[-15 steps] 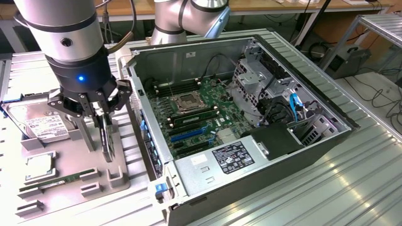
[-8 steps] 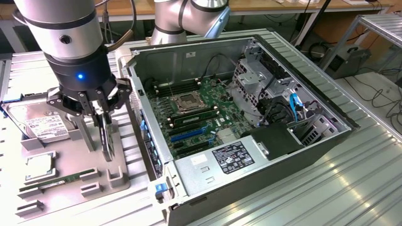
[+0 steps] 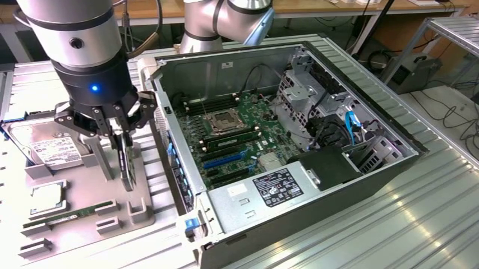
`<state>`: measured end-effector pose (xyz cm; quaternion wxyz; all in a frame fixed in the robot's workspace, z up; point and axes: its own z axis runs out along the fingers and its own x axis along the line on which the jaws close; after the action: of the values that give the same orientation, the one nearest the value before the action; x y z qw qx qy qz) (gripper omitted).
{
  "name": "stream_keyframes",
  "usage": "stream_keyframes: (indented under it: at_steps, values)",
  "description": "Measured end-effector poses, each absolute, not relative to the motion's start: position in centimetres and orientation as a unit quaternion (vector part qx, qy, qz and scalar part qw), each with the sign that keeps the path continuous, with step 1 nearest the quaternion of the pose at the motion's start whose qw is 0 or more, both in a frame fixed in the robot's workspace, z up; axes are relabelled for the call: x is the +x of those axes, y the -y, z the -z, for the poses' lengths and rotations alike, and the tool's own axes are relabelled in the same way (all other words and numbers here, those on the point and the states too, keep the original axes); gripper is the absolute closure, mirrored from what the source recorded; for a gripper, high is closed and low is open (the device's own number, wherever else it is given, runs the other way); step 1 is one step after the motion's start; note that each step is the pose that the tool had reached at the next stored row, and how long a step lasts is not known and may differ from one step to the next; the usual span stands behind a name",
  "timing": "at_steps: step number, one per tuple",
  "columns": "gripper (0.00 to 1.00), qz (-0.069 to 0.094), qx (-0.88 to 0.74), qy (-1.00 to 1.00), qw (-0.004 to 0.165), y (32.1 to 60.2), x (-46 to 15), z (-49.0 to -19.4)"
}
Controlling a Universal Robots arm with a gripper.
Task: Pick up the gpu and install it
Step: 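Pick up the gpu and move the gpu toward the slot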
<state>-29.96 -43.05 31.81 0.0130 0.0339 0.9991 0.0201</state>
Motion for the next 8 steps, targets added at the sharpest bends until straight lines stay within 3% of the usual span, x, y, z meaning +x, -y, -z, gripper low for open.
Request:
stream_keyframes:
  at_steps: [8]
  values:
    - [0.74,-0.020,0.034,-0.999,0.013,43.05,-29.96,-32.24]
